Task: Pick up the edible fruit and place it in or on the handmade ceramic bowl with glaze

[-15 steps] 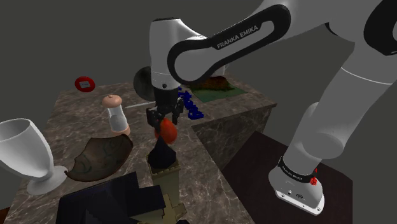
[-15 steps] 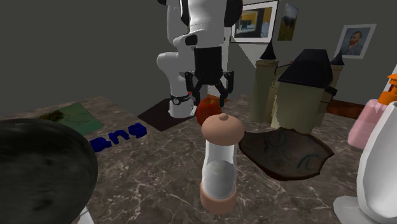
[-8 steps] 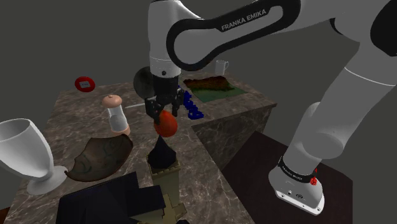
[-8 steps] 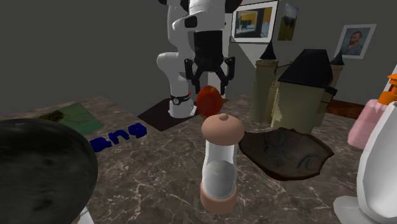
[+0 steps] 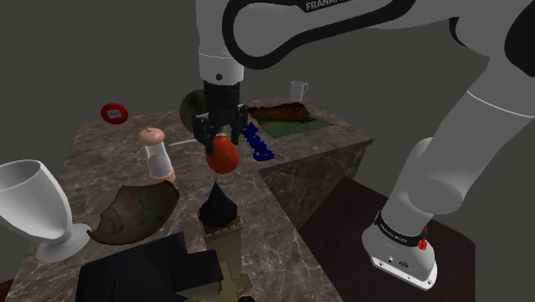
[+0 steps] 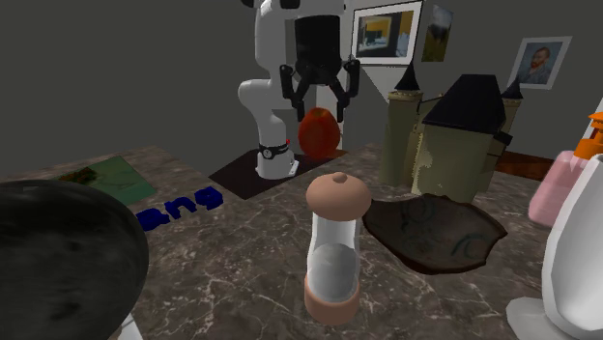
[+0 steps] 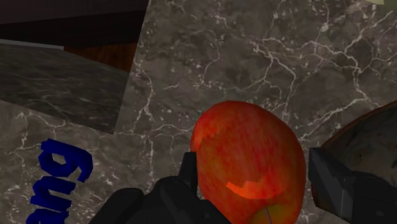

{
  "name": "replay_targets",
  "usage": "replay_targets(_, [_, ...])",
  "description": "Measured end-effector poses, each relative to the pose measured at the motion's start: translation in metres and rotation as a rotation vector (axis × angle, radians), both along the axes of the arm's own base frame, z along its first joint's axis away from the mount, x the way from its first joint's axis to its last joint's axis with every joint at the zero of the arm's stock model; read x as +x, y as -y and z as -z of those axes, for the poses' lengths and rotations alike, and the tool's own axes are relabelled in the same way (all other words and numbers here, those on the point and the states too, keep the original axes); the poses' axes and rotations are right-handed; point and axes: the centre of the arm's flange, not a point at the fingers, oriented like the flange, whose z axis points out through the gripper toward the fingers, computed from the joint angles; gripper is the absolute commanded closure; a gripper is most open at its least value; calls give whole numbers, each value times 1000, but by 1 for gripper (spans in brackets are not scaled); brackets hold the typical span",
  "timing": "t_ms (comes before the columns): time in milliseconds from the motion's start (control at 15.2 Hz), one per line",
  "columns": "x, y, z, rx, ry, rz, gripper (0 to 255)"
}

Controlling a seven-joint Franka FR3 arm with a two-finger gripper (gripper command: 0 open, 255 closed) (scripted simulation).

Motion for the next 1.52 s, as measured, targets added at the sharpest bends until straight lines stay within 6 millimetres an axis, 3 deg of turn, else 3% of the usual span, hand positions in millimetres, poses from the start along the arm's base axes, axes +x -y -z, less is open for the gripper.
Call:
replay_targets(396, [2,-7,-29,0,0,-1,255])
replay_targets(660, [17,-48,-37,-1,-1,-2,255])
replay_targets(1386, [64,-188,-58,1,0,-3,255])
replay_targets(1518, [68,-200,-60,0,-1,-2,255])
